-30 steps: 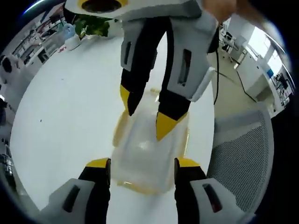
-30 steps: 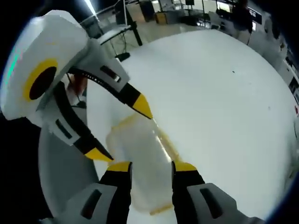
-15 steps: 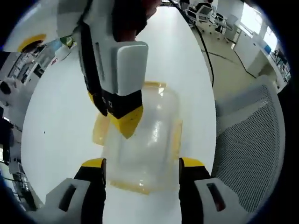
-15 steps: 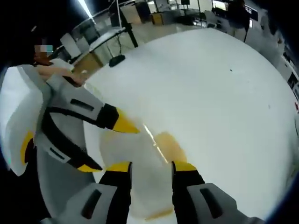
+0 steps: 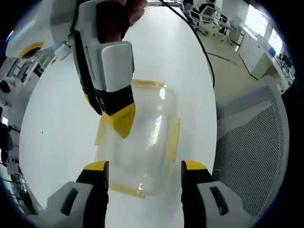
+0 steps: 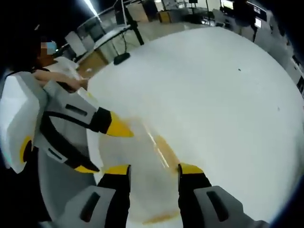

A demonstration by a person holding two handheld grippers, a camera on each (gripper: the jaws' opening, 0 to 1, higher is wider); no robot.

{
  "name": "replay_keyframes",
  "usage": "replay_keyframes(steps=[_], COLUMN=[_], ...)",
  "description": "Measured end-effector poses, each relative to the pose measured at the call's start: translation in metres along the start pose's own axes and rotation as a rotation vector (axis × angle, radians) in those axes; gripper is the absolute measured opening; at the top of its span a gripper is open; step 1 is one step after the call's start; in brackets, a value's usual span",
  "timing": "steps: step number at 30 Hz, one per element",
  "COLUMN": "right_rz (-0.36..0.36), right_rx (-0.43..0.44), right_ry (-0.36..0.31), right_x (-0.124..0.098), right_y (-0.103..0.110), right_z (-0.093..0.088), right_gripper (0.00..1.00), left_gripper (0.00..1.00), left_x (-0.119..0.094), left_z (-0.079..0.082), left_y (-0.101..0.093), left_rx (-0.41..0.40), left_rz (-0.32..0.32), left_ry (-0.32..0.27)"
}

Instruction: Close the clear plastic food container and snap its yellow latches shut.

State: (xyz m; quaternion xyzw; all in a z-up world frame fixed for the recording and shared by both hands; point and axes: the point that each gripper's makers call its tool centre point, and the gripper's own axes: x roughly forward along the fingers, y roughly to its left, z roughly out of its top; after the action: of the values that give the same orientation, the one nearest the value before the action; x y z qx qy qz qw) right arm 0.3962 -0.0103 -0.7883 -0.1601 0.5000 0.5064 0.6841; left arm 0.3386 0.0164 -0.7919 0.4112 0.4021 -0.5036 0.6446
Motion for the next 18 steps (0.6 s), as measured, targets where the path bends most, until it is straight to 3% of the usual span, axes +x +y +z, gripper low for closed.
replay_keyframes(steps=[6,9,18], right_rz=[0.016,0.044,0.046], right_rx=[-0.001,-0.074,-0.126], right_ry=[0.010,0.040,0.062], right_x=[-0.007,-0.008,-0.005], right_y=[-0.003,0.000,0.001], right_z=[0.004,0.002,0.008], right_gripper=[0.39,0.39,0.40], left_gripper=[0.61,0.61,0.62], left_x=[-0.002,0.001,0.001], left_z=[0.005,0.006,0.009], left_y=[-0.003,-0.005,-0.004], left_rx=[0.007,0.016,0.017], left_rz=[0.009,0.011,0.024], left_ry=[-0.011,-0.009,-0.010])
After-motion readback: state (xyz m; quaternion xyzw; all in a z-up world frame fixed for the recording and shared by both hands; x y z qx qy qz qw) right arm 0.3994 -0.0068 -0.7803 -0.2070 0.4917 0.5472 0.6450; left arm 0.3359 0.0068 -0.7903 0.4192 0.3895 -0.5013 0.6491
